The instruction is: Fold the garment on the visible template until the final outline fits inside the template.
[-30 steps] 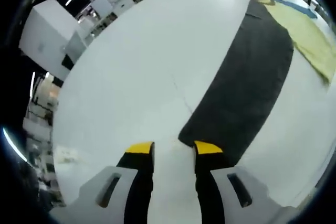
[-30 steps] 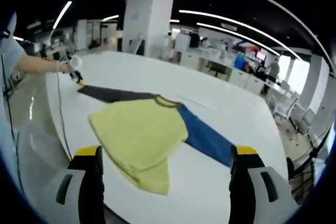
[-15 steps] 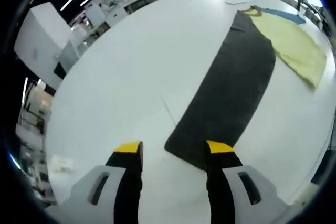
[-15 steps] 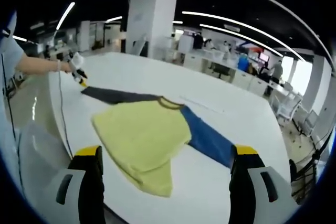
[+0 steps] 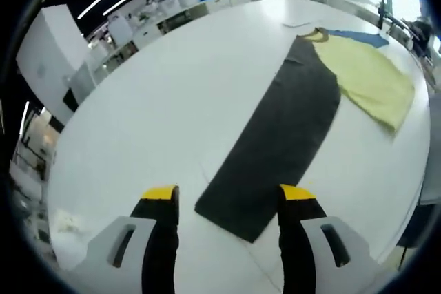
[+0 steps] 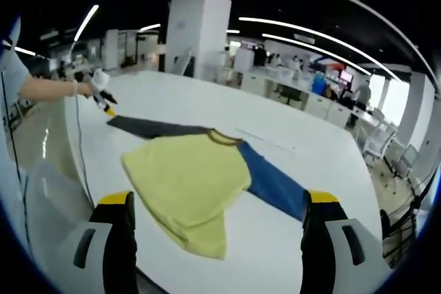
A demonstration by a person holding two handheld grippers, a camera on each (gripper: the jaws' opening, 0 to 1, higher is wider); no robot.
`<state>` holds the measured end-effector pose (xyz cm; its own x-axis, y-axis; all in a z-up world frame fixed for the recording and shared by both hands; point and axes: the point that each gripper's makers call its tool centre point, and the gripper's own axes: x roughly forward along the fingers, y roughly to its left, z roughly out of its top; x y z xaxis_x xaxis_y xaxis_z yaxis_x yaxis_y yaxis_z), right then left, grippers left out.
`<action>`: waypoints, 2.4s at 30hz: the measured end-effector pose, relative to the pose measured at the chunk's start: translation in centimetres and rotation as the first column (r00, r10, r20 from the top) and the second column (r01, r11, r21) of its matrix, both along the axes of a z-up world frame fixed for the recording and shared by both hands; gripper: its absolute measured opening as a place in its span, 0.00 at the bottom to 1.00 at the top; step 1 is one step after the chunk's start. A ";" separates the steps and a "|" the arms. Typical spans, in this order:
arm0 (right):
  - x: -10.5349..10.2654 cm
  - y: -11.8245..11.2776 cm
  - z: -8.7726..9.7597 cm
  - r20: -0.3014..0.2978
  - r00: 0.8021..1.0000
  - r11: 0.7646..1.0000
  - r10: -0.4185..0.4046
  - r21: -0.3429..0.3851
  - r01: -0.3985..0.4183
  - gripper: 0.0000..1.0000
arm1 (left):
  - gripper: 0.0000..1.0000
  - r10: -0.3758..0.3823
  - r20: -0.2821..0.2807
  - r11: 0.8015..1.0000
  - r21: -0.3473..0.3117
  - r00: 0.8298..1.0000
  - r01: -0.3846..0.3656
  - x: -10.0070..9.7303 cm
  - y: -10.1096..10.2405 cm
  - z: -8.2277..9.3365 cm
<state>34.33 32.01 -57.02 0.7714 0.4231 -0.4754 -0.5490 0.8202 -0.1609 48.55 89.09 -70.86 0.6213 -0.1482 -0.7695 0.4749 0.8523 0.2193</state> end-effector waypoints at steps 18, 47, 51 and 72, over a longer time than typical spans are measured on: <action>0.0 0.4 0.3 0.014 1.000 1.000 0.009 0.005 -0.009 1.00 | 0.62 -0.081 0.061 0.993 -0.079 0.995 0.086 -0.9 -3.4 1.8; 0.0 -0.3 0.5 0.024 1.000 1.000 -0.002 0.012 0.002 1.00 | 0.70 -0.186 0.140 0.963 -0.168 0.973 0.208 -1.3 -8.3 6.0; 0.1 -0.5 0.5 0.025 1.000 1.000 -0.003 0.015 0.002 1.00 | 0.68 -0.209 0.141 0.958 -0.170 0.968 0.232 -1.8 -9.2 6.6; 0.1 -0.4 1.5 0.059 0.998 1.000 0.005 0.019 -0.006 1.00 | 0.75 -0.315 0.195 0.915 -0.197 0.929 0.352 -4.5 -13.7 10.1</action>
<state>34.39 31.64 -55.51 0.7956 0.4361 -0.4205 -0.5436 0.8203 -0.1777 44.01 75.38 -60.76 0.6146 -0.5246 -0.5891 0.7152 0.6856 0.1357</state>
